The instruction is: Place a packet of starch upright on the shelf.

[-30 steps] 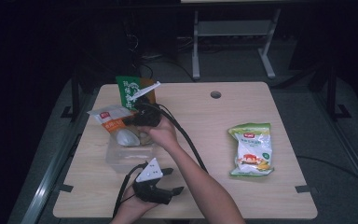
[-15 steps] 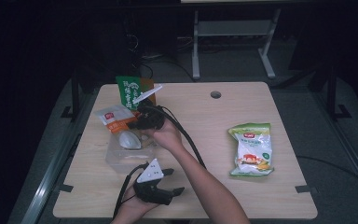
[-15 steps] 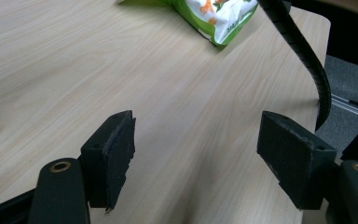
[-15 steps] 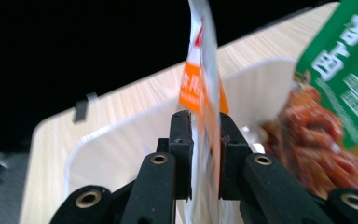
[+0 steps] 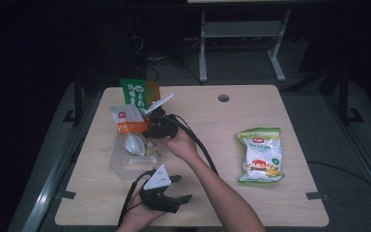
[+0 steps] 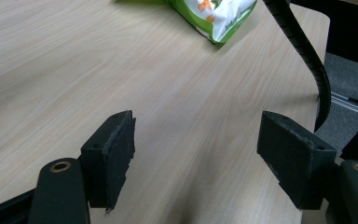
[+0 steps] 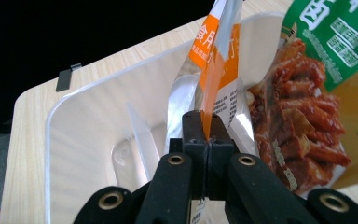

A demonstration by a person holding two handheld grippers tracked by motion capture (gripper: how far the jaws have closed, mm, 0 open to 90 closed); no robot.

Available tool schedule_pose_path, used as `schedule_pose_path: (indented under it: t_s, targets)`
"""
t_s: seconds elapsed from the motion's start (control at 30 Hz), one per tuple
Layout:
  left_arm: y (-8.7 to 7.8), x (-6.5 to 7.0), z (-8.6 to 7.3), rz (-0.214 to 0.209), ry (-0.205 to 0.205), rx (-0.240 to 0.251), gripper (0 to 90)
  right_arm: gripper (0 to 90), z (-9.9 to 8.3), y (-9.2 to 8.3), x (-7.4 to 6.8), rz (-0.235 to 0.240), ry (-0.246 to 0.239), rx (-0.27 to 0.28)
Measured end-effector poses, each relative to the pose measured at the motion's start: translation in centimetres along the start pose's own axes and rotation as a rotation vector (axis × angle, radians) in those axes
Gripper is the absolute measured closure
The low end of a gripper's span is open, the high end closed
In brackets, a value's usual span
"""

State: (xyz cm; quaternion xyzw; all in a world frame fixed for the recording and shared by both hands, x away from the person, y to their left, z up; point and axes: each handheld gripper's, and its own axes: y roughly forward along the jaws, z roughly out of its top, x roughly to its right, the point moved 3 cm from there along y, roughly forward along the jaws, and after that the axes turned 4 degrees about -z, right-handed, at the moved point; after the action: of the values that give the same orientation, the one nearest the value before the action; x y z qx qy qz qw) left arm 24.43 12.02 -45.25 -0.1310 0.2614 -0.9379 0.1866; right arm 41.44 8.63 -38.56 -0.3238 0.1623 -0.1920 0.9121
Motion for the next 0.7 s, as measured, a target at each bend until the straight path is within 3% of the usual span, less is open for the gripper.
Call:
schedule_pose_path:
  t_s: [0.03,0.1,0.23,0.3,0.43,0.5,0.6,0.7]
  targets:
    - [0.0,0.0,0.0,0.000,-0.001,0.001,27.4,89.3,-0.1,0.0,0.2,-0.004,-0.022,0.002]
    - [0.0,0.0,0.0,0.000,0.001,0.001,27.4,89.3,-0.3,0.0,0.1,0.016,-0.009,0.001]
    - [0.0,0.0,0.0,0.000,-0.001,0.001,27.5,89.4,-0.6,0.0,0.1,0.011,-0.020,-0.010]
    - [0.0,0.0,0.0,0.000,0.006,-0.001,27.5,89.4,-0.8,0.1,0.0,0.017,-0.001,-0.014]
    - [0.0,0.0,0.0,-0.001,0.010,-0.006,27.5,89.2,-1.1,0.2,0.4,0.007,-0.031,-0.021]
    - [0.0,0.0,0.0,-0.002,0.012,-0.005,27.5,87.0,-1.1,0.2,0.3,0.031,0.008,-0.025]
    - [0.0,0.0,0.0,-0.002,0.013,-0.005,27.4,77.9,-1.4,0.9,0.3,0.020,-0.036,-0.091]
    - [0.0,0.0,0.0,0.000,0.010,-0.003,27.4,80.9,-1.6,1.3,0.3,0.019,-0.062,-0.110]
